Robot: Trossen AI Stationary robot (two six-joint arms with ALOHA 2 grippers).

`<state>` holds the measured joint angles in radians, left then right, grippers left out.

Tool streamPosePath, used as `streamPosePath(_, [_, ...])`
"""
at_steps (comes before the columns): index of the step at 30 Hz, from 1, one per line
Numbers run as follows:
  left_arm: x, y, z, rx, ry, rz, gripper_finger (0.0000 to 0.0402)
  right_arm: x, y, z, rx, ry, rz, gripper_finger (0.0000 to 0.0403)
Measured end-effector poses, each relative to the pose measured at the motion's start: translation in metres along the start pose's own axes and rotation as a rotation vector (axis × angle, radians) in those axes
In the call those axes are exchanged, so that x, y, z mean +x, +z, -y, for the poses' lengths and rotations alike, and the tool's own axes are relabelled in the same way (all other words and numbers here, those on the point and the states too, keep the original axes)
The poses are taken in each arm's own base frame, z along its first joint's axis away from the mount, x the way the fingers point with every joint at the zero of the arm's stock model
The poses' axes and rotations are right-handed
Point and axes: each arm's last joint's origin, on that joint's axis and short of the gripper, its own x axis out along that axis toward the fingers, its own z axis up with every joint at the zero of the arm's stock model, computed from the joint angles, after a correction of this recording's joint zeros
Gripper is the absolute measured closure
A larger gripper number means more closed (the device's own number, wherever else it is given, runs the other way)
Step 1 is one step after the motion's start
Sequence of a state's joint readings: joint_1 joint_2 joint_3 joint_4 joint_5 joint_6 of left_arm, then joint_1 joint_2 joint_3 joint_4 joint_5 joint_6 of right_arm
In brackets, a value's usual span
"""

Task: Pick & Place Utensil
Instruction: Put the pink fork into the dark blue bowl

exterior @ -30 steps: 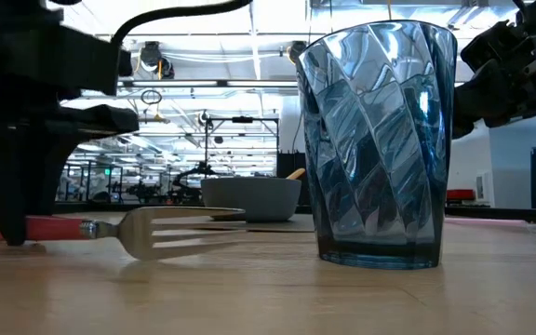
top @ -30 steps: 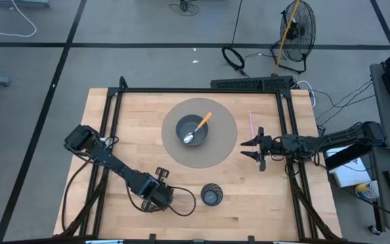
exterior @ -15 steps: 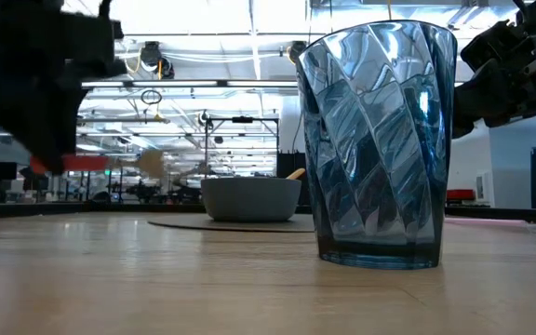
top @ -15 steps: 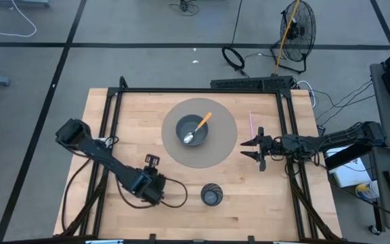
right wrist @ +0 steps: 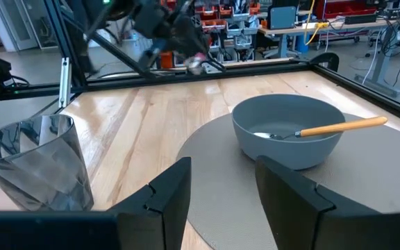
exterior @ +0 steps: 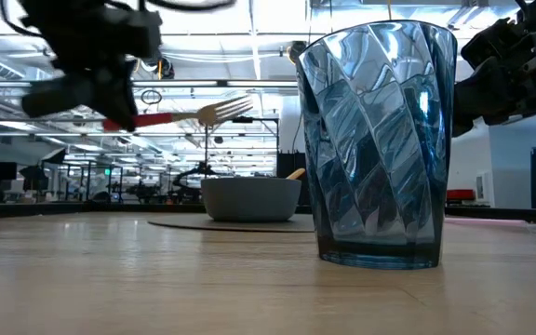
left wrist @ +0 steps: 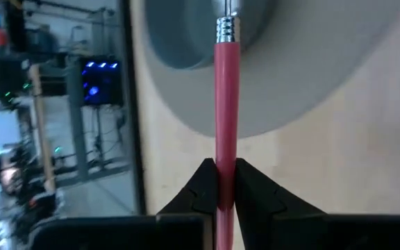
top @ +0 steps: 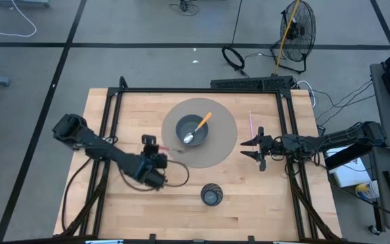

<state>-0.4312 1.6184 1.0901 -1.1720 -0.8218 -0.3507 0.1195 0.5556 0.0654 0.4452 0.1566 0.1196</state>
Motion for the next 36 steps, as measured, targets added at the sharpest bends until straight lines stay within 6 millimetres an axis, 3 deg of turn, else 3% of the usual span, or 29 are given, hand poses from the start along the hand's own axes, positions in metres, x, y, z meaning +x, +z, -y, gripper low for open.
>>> streamPosePath(11, [0.042,0.006,-0.045,0.226,0.205,-0.128,0.0374,0.000,0.000,0.000,0.000,0.000,-0.001,0.0248])
streamPosePath(18, [0.063,0.013,-0.063,0.345,0.240,-0.171,0.0376,0.000,0.000,0.000,-0.001,0.000,-0.001,0.0248])
streamPosePath(26, [0.079,0.026,-0.081,0.698,0.295,-0.216,0.0376,0.000,-0.001,0.000,-0.009,-0.001,-0.008,0.0248])
streamPosePath(36, [0.090,0.054,-0.102,0.992,0.293,-0.046,0.0369,0.000,-0.004,0.001,-0.007,-0.005,-0.039,0.0248])
